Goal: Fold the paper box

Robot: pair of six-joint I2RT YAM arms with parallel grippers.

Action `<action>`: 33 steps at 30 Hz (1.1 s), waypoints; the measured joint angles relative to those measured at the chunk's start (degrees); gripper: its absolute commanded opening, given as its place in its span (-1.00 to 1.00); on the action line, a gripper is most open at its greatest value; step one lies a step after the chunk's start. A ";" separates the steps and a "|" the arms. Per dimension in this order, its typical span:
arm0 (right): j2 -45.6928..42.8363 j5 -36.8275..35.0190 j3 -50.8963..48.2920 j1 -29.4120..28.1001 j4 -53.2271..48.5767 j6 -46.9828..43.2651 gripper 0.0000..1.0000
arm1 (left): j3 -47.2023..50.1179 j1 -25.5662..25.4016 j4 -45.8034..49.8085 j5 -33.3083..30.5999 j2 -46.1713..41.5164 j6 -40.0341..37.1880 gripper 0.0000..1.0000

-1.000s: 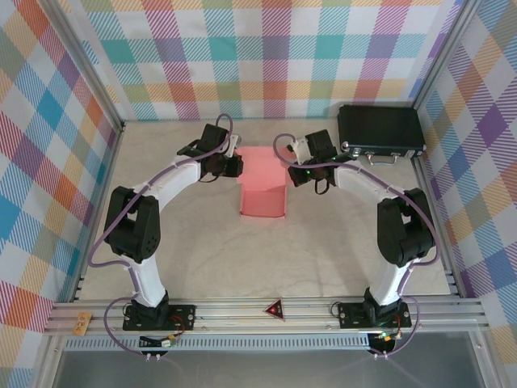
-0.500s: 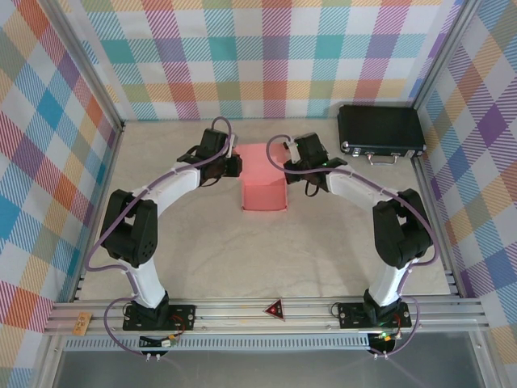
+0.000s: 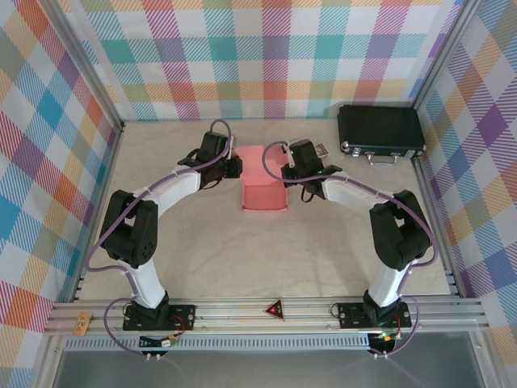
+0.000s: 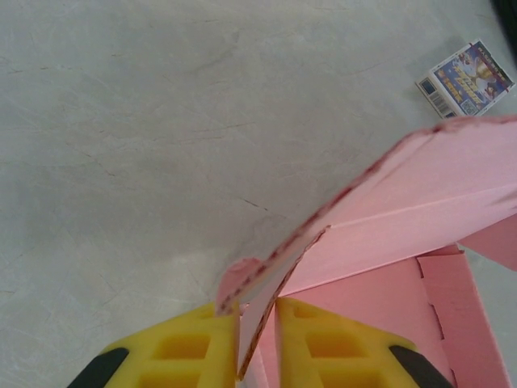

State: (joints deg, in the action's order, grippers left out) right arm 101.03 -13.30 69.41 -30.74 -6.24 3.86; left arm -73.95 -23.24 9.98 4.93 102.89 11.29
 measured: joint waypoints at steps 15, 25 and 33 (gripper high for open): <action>-0.39 -4.31 -1.09 -0.79 1.75 -1.70 -0.92 | 1.29 -0.04 -0.07 -2.05 -1.88 0.72 -0.53; -1.25 -4.07 -2.14 -0.79 2.36 -2.58 -0.85 | 1.49 -0.04 -1.18 -1.36 -1.88 -0.15 -0.02; -2.25 -2.82 -1.95 -0.68 1.38 -3.52 -0.65 | 1.27 0.98 -0.92 2.49 -1.88 -2.49 -0.02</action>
State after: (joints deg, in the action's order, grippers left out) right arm 98.78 -16.12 67.46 -31.42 -4.86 0.34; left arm -72.69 -22.26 9.06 7.42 101.01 8.80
